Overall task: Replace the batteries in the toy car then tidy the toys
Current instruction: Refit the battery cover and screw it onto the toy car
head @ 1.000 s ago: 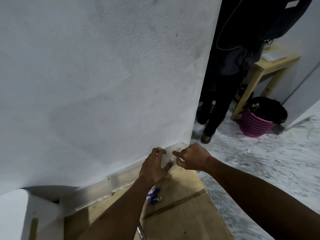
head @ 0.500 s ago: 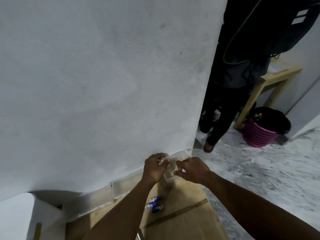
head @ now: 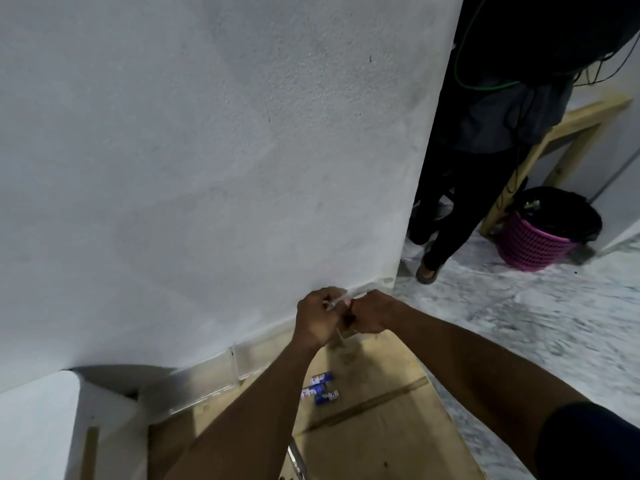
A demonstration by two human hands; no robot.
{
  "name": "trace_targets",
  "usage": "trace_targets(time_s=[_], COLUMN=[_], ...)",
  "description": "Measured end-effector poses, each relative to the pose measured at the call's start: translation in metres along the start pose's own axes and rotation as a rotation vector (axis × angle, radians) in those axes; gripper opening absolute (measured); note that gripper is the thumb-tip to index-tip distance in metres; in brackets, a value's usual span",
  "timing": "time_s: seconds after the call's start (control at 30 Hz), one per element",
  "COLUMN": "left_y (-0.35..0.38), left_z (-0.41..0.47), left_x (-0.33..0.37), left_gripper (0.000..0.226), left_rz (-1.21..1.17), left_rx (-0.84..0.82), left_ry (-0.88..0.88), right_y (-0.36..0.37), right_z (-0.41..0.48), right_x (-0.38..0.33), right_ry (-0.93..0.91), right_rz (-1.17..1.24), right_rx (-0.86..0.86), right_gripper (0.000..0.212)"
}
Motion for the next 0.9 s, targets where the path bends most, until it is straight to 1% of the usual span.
trace_targets(time_s=[0.07, 0.13, 0.23, 0.3, 0.4, 0.5, 0.57, 0.63, 0.67, 0.7, 0.8, 0.87, 0.9], left_y=[0.0, 0.0, -0.001, -0.001, 0.0, 0.001, 0.004, 0.008, 0.011, 0.015, 0.027, 0.033, 0.034], left_z=[0.0, -0.001, -0.002, -0.003, -0.002, -0.004, -0.008, -0.013, -0.016, -0.019, -0.025, -0.026, -0.025], left_x=[0.001, 0.001, 0.003, 0.003, 0.001, -0.002, -0.006, -0.007, -0.007, -0.009, -0.015, -0.018, -0.019], left_gripper=[0.014, 0.012, 0.013, 0.015, 0.02, 0.024, 0.031, 0.035, 0.037, 0.04, 0.045, 0.046, 0.046], left_rz=[-0.006, -0.018, -0.012, 0.004, 0.04, 0.098, 0.126, 0.184, 0.226, 0.284, 0.488, 0.574, 0.589], left_rx=[-0.002, -0.004, -0.002, -0.005, -0.013, 0.01, 0.011, 0.003, -0.004, -0.015, -0.043, -0.048, -0.043], left_ry=[0.002, 0.003, 0.02, 0.023, 0.019, 0.013, 0.012, 0.056, 0.083, 0.099, 0.141, 0.174, 0.185], right_y=[-0.001, -0.004, -0.013, -0.019, -0.032, -0.038, -0.049, -0.062, -0.065, -0.063, -0.038, -0.016, -0.008], right_z=[-0.001, -0.006, -0.015, -0.025, -0.058, -0.101, -0.128, -0.143, -0.143, -0.136, -0.101, -0.081, -0.075], right_x=[0.0, -0.001, -0.004, -0.005, -0.007, 0.004, 0.016, 0.025, 0.026, 0.025, 0.009, 0.002, 0.001], right_ry=[0.019, 0.017, -0.005, -0.027, -0.052, -0.049, 0.023, 0.099, 0.11, 0.102, -0.017, -0.068, -0.068], right_rz=[0.02, 0.082, 0.16, 0.177, 0.087, 0.096, 0.149, 0.21, 0.227, 0.236, 0.169, 0.1, 0.077], right_rx=[0.013, 0.063, 0.184, 0.281, 0.521, 0.804, 0.962, 1.049, 1.039, 0.989, 0.694, 0.526, 0.484], right_gripper=[0.034, 0.028, 0.018, 0.019, 0.016, 0.009, 0.01, 0.012, 0.014, 0.021, 0.047, 0.055, 0.056])
Point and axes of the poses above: each hand's wrist, its own z-axis towards the middle knuckle, its own y-axis out of the palm, x = y × z, the point moved 10 cm from there along z, towards the middle knuckle, and after that the axes turned 8 degrees about -y, right-handed, at the moved point
